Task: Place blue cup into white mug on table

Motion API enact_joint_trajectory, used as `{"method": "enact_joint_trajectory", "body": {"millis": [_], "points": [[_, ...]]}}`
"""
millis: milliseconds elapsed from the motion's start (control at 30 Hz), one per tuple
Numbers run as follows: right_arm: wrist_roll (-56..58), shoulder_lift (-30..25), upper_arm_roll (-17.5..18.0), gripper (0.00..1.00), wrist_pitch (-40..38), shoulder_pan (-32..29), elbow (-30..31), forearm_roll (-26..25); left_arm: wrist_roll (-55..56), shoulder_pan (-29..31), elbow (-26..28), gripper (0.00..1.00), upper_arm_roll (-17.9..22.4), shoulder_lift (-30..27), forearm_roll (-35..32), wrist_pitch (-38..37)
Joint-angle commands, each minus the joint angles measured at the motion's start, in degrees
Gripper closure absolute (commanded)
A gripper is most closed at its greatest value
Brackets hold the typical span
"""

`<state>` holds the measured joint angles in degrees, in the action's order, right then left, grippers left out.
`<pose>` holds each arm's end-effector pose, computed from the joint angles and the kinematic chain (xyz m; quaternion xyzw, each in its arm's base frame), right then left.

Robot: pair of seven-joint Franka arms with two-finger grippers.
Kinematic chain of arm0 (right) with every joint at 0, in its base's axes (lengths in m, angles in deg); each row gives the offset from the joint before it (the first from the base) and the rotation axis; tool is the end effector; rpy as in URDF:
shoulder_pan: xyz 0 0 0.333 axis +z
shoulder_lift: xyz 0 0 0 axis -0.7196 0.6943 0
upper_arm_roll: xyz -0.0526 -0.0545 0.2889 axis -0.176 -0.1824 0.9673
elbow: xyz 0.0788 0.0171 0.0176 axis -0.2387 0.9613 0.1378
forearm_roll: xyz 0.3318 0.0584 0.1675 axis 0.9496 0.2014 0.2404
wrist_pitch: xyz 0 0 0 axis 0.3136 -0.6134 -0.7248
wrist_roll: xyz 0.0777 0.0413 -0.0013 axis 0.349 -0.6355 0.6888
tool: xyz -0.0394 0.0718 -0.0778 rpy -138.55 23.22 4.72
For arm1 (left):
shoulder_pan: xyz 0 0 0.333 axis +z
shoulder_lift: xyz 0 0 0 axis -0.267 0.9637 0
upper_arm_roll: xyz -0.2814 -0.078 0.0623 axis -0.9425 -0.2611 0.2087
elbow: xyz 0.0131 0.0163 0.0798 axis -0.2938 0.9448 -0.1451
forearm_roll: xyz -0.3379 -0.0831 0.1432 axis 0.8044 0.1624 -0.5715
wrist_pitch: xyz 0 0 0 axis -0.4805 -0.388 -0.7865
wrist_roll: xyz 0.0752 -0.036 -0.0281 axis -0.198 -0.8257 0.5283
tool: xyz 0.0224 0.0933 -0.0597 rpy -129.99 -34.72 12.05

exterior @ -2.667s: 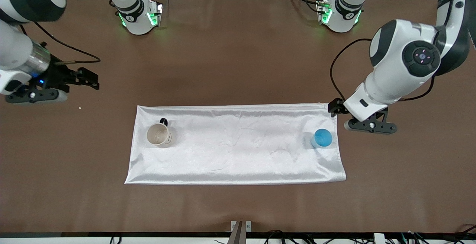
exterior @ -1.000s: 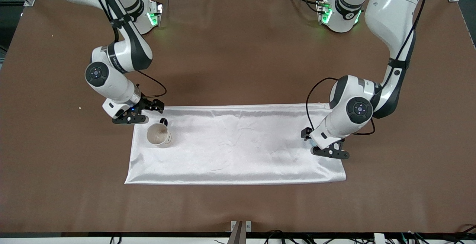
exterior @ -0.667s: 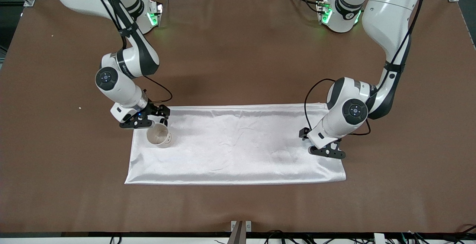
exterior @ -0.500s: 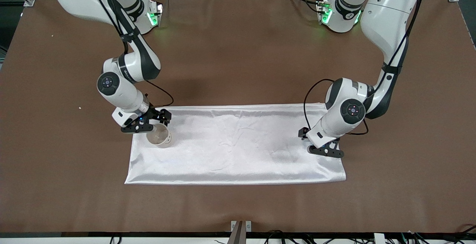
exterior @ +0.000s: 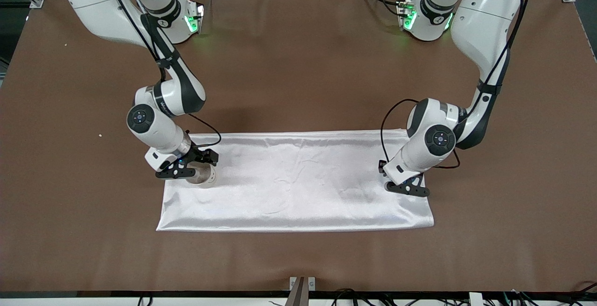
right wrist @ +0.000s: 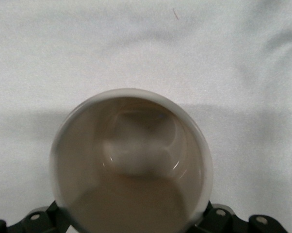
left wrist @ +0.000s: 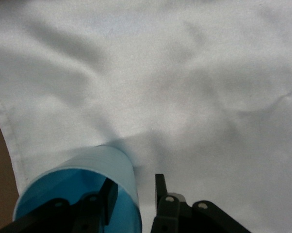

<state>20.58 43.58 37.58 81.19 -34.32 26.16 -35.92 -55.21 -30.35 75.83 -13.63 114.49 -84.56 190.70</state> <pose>0.5777 0.1670 0.2070 -0.9977 -0.0080 -0.0427 0.0512 0.6145 -0.2178 0.2111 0.9954 -0.0919 0.0110 0.0241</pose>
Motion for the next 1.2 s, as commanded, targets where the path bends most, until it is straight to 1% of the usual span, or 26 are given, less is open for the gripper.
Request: {"method": "enact_joint_trajectory", "body": {"millis": [0,33,100,133,200,233,467,733,867,1000,1167], "points": [[-0.57,1.43,-0.16,0.18,1.19,0.34,-1.31,0.00,1.06,0.10,0.29,1.00,-0.27,-0.06,-1.52,0.93],[-0.57,1.43,-0.16,0.30,1.28,0.34,-1.31,0.00,1.06,0.10,0.29,1.00,-0.27,-0.06,-1.60,0.93],[-0.14,1.52,-0.16,0.61,1.46,0.42,-1.31,-0.09,1.06,0.10,0.29,1.00,-0.27,-0.06,-1.60,0.93],[-0.05,1.52,-0.16,0.73,1.81,0.42,-1.31,-0.09,1.06,0.10,0.29,1.00,-0.27,-0.06,-1.60,0.93],[0.13,1.60,-0.16,0.93,2.95,0.42,-1.05,-0.27,1.06,0.10,0.29,1.00,-0.27,-0.06,-1.60,0.93],[0.13,1.60,-0.16,1.00,3.30,0.42,-1.05,-0.27,1.06,0.10,0.29,1.00,-0.27,-0.06,-1.60,0.93],[0.30,1.87,-0.16,1.00,3.39,0.42,-0.96,-2.02,1.06,0.10,0.29,1.00,-0.27,-0.06,-1.60,0.93],[-0.13,1.52,-0.16,1.00,3.22,0.95,-0.78,-2.03,1.06,0.10,0.29,1.00,-0.27,-0.06,-1.60,0.93],[-1.18,0.64,-0.16,1.00,2.60,2.70,-0.61,-1.94,1.06,0.10,0.20,1.00,-0.18,-0.32,-1.60,0.67],[-4.61,-1.03,-0.07,1.00,1.99,4.11,-0.17,-1.85,0.97,0.19,0.03,1.00,-0.10,-0.85,-1.60,0.49],[-10.67,-3.75,-0.07,1.00,-1.61,7.71,0.18,-1.85,1.15,0.10,0.12,1.00,-0.18,-2.69,-1.60,0.32]]}}
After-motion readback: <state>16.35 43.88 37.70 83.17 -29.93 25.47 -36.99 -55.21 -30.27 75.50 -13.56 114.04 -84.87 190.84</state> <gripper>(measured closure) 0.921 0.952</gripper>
